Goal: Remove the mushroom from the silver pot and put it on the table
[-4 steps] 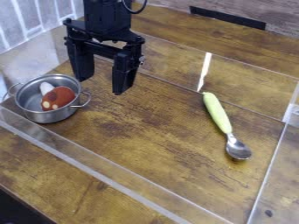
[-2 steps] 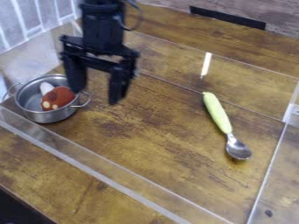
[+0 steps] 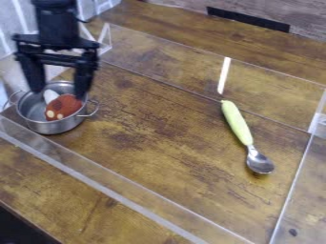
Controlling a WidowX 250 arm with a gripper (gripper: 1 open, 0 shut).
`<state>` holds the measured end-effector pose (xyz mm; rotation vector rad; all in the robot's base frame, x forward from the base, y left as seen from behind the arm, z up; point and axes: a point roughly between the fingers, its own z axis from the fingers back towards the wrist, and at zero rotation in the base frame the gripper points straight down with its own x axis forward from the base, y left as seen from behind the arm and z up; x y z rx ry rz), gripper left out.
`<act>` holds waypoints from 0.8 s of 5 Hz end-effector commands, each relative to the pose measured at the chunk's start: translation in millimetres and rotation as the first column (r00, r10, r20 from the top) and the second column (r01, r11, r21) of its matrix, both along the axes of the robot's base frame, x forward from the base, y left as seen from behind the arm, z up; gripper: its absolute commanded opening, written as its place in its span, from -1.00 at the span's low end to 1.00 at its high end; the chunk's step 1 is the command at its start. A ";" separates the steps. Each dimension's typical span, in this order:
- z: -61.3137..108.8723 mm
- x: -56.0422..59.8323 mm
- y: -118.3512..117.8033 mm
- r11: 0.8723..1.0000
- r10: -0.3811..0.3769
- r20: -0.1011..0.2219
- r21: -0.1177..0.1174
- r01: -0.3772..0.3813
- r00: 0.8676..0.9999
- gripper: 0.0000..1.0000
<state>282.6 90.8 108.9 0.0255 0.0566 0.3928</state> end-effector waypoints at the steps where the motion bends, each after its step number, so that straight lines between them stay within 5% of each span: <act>1: 11.9 7.1 17.0 0.996 0.087 0.103 0.005 -0.088 0.991 1.00; 4: -25.2 26.5 28.1 0.991 0.130 0.145 -0.007 -0.130 0.981 1.00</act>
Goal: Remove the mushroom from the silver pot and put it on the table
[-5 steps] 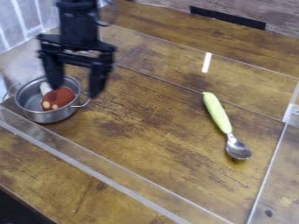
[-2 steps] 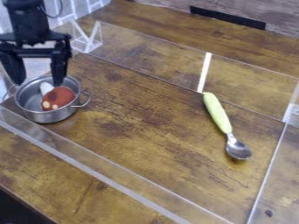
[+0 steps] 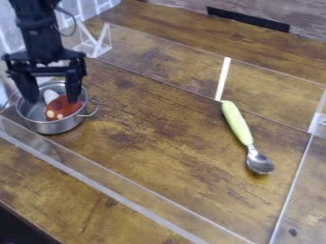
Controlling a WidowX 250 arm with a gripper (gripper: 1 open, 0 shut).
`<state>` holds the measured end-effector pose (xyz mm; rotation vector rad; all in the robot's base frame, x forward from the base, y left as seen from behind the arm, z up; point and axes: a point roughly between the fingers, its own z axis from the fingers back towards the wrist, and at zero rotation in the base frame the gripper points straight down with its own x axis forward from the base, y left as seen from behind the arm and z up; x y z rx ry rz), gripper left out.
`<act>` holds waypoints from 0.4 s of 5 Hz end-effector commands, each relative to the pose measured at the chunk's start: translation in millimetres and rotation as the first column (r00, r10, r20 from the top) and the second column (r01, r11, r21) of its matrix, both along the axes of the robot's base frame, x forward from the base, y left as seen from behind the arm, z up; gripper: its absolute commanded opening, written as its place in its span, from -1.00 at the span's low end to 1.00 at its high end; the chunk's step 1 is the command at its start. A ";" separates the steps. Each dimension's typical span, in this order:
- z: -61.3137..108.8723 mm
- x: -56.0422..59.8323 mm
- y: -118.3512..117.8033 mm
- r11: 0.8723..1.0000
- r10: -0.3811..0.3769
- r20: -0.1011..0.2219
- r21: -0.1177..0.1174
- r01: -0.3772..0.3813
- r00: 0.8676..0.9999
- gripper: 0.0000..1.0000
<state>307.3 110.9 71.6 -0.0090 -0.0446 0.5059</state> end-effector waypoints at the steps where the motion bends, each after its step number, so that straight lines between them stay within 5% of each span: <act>1: 4.1 9.6 14.7 0.999 0.042 0.054 0.011 -0.043 0.998 1.00; 2: -0.7 18.1 25.2 0.996 0.088 0.077 0.001 -0.089 0.993 1.00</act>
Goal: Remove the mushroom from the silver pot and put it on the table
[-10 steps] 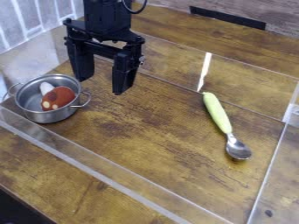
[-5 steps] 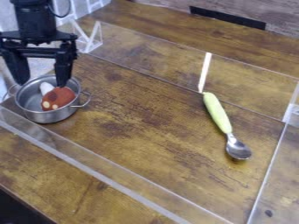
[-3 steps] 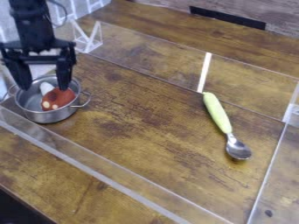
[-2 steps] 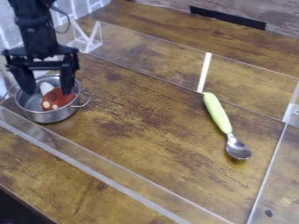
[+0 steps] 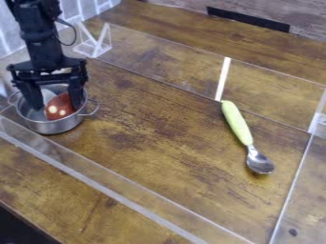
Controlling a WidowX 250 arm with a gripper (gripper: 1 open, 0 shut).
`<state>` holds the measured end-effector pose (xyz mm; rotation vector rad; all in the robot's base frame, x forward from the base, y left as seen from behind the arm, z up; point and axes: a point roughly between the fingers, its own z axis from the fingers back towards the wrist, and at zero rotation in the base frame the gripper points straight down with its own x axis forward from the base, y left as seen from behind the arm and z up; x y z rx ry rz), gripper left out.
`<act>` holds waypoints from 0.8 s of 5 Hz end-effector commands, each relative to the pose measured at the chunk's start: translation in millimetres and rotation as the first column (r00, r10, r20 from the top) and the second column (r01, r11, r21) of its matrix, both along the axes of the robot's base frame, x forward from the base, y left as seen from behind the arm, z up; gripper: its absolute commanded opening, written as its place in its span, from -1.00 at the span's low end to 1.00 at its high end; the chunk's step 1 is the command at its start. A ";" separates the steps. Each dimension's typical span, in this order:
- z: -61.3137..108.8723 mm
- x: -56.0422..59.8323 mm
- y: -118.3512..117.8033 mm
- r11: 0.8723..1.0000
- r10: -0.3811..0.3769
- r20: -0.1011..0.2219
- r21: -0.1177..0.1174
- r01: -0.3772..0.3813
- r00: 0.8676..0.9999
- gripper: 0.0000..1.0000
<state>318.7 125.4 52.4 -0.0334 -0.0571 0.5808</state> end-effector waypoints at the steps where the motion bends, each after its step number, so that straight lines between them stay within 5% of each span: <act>1: 14.3 12.4 16.1 0.999 0.031 0.061 0.028 -0.033 0.998 1.00; 4: -0.4 22.8 26.6 0.997 0.057 0.050 0.041 -0.059 0.997 1.00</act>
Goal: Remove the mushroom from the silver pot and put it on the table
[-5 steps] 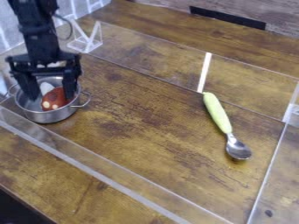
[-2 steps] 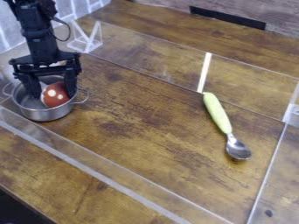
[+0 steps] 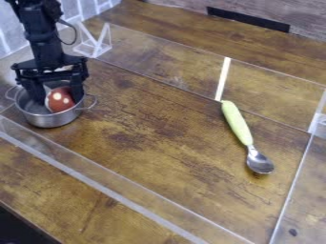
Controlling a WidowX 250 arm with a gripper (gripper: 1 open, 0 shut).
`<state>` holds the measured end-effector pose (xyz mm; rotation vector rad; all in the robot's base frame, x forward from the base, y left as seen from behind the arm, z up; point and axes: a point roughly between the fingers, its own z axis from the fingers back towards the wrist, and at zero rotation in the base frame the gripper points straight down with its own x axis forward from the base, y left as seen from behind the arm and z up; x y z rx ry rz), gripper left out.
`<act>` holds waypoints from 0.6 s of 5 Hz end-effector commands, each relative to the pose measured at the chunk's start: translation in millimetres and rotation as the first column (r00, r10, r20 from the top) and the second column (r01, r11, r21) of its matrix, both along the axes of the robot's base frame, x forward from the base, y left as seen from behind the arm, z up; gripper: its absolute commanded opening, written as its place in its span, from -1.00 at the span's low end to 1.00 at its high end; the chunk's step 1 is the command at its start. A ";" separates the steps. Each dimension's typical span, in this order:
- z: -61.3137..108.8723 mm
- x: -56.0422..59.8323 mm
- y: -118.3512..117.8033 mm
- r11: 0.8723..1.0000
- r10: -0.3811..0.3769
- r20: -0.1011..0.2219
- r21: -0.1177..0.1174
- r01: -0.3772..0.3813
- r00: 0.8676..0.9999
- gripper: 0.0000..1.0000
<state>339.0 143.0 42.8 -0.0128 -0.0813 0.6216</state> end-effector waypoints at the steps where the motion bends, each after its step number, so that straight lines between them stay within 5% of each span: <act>1: 5.0 5.3 11.0 1.000 0.022 0.025 0.021 -0.023 0.999 1.00; 3: -4.7 12.0 15.9 0.999 0.040 0.012 0.029 -0.041 0.999 1.00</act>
